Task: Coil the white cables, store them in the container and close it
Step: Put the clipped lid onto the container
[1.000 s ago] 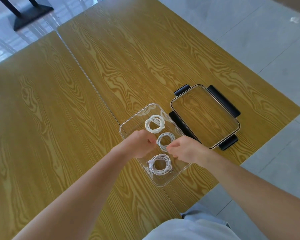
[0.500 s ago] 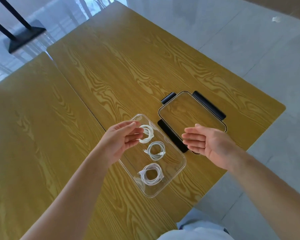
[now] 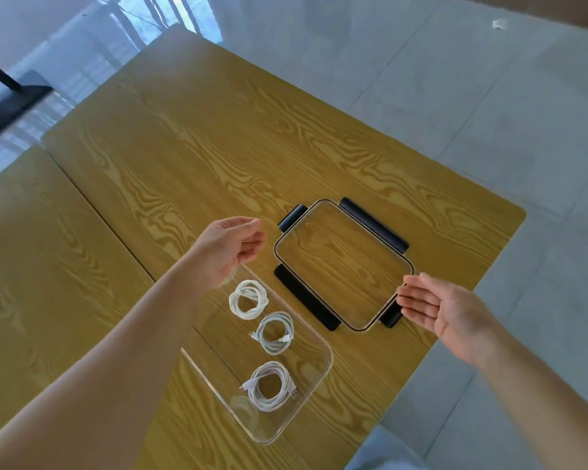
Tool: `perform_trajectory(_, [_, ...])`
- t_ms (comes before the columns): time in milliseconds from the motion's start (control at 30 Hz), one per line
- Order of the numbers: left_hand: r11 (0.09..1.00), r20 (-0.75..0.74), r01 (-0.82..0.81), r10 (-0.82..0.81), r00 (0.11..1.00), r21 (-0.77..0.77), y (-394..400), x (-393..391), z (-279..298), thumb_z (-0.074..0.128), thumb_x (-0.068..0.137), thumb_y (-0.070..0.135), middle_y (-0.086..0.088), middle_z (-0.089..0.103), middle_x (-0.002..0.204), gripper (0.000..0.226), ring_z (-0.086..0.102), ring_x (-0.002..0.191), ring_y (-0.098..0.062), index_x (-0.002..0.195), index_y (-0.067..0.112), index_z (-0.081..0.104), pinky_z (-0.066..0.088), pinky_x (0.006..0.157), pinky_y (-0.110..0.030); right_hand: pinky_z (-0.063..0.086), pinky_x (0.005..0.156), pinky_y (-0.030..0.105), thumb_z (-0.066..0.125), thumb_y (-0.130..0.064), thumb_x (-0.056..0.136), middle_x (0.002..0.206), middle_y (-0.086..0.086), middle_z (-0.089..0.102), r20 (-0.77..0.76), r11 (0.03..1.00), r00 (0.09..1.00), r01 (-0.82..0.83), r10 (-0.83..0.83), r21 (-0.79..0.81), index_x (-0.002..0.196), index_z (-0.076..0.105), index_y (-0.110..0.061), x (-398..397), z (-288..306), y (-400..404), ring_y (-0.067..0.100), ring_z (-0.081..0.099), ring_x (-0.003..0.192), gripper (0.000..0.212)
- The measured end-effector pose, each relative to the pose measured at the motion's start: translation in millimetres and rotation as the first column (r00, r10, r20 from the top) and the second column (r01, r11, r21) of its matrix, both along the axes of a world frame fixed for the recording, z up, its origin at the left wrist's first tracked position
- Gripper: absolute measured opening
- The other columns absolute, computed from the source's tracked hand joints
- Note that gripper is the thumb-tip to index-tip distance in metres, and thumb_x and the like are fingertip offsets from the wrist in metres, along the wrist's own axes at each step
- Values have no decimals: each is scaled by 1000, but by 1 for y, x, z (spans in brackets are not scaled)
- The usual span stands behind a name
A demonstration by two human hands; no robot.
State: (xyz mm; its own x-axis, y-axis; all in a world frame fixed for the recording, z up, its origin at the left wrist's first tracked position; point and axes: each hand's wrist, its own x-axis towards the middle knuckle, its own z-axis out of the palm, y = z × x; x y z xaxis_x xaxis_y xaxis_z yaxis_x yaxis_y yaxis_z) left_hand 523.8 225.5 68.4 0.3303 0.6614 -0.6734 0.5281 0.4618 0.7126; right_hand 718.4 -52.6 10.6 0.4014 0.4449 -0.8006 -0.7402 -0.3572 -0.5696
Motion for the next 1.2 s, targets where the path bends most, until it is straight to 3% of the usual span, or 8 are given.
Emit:
perform_trajectory(367, [935, -328, 330, -275, 904, 127, 33, 55, -58, 64, 93, 29, -3, 69, 88, 9, 64, 80, -15, 96, 24, 70, 57, 90, -35, 53, 89, 40, 50, -17, 103, 116, 21, 69, -1, 991, 999, 54, -55, -122, 120, 62, -6, 5, -38, -22, 32, 67, 106, 23])
perform_trajectory(433, [914, -394, 379, -297, 870, 146, 36, 62, -67, 62, 93, 32, 1, 68, 94, 18, 65, 88, -15, 107, 25, 69, 56, 91, -35, 54, 88, 39, 53, -16, 102, 114, 20, 69, -6, 988, 999, 52, -54, -145, 114, 64, -9, 3, -41, -22, 31, 67, 105, 18])
perform_trajectory(500, [896, -441, 413, -310, 843, 161, 38, 68, -74, 61, 93, 32, 1, 65, 108, 29, 65, 93, -16, 120, 24, 65, 55, 82, -31, 54, 89, 39, 55, -17, 101, 114, 19, 69, -6, 985, 999, 37, -38, -169, 116, 63, -9, 1, -45, -23, 31, 67, 106, 18])
perform_trajectory(633, [865, -482, 462, -325, 814, 197, 40, 74, -87, 60, 95, 28, 3, 57, 117, 37, 53, 78, -5, 131, 20, 58, 40, 59, -20, 55, 91, 40, 58, -16, 100, 113, 16, 70, 6, 979, 1000, 22, -22, -203, 125, 60, -9, 0, -52, -18, 29, 68, 105, 26])
perform_trajectory(767, [855, -524, 471, -306, 795, 217, 42, 77, -93, 60, 94, 24, -2, 60, 122, 39, 57, 93, -15, 132, 17, 59, 46, 77, -28, 58, 83, 38, 63, -11, 96, 107, 15, 70, 43, 971, 999, -13, 24, -239, 119, 62, -13, 0, -54, -12, 27, 69, 95, 23])
perform_trajectory(900, [847, -560, 487, -301, 772, 215, 43, 81, -97, 62, 93, 22, -5, 62, 113, 34, 61, 101, -23, 126, 14, 63, 52, 85, -35, 60, 77, 37, 70, -9, 91, 98, 13, 71, 173, 942, 976, -66, 129, -329, 106, 65, -10, -2, -57, -5, 24, 70, 84, 16])
perform_trajectory(1033, [828, -573, 515, -318, 756, 220, 43, 84, -101, 63, 91, 21, -3, 62, 88, 14, 56, 73, -17, 102, 13, 69, 46, 59, -28, 62, 73, 38, 74, -8, 87, 88, 13, 73, 266, 913, 936, -116, 232, -390, 93, 68, -8, -2, -62, 0, 28, 72, 79, 9])
perform_trajectory(1200, [791, -539, 541, -335, 773, 285, 37, 83, -103, 64, 91, 21, 0, 60, 87, 6, 53, 69, -12, 94, 16, 65, 41, 54, -25, 63, 72, 40, 73, -5, 87, 83, 16, 73, 265, 914, 936, -118, 233, -387, 84, 69, -3, -1, -64, 5, 29, 74, 77, 6])
